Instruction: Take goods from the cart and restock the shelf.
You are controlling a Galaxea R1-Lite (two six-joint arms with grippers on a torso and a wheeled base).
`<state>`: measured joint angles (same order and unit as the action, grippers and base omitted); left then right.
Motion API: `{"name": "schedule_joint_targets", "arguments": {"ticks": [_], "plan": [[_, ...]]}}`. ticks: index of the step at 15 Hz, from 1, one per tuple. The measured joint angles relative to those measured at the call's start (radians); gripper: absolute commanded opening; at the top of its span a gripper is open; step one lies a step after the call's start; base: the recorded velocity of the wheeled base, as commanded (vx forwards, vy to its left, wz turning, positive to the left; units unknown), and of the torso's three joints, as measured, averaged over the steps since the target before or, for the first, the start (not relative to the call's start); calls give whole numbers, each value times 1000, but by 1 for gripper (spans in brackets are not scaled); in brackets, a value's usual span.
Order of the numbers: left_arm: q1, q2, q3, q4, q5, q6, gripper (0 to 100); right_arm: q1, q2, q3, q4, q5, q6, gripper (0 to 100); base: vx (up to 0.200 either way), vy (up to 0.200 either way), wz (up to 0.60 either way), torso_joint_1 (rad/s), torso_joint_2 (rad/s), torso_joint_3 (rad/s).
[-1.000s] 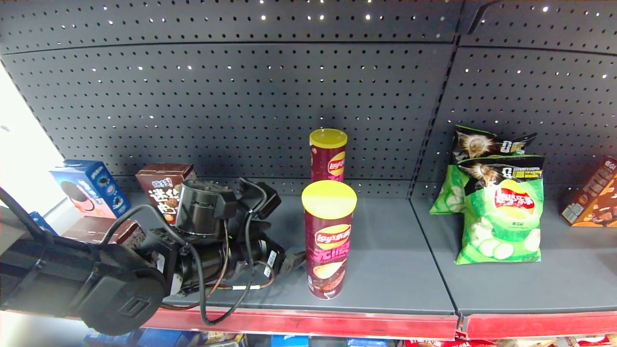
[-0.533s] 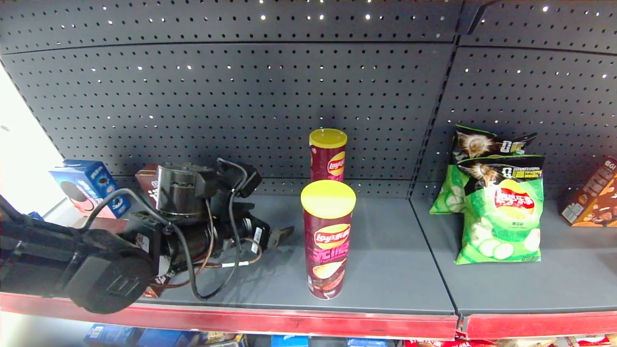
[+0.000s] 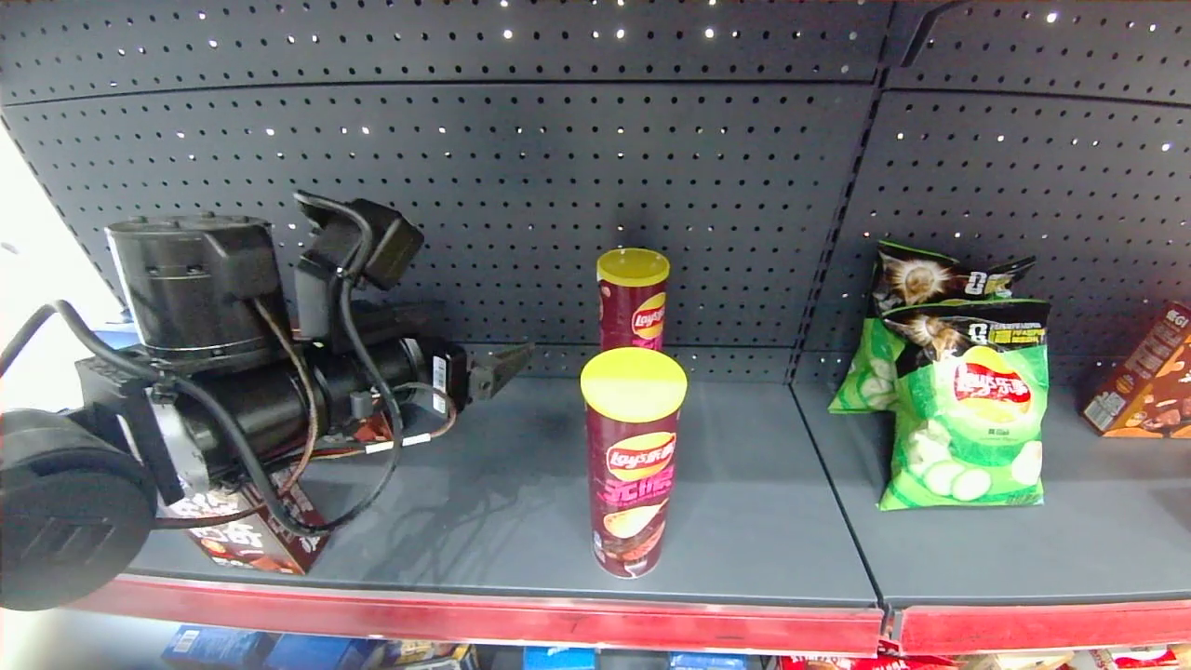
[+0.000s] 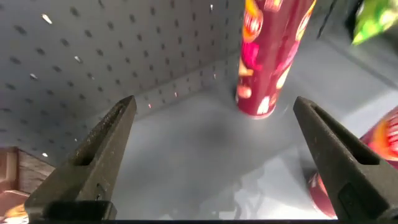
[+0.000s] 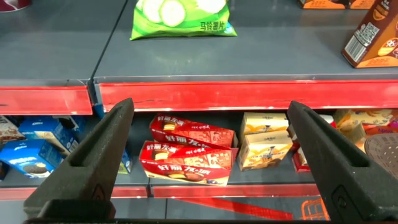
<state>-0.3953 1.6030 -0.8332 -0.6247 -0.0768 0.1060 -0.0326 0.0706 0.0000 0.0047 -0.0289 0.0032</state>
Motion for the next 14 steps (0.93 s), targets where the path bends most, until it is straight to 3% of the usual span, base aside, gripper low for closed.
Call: {"name": "schedule_joint_targets", "arguments": {"ticks": [6,11,14], "plan": [[30,-293,140,13,9,-21,100,0,0,0,0,0,0,100,0,0,0,0,0,0],[117,-581,327,35,36,-31,100,0,0,0,0,0,0,100,0,0,0,0,0,0],[165,-763,406,119,82,-17,100,1,0,0,0,0,0,100,0,0,0,0,0,0]]}}
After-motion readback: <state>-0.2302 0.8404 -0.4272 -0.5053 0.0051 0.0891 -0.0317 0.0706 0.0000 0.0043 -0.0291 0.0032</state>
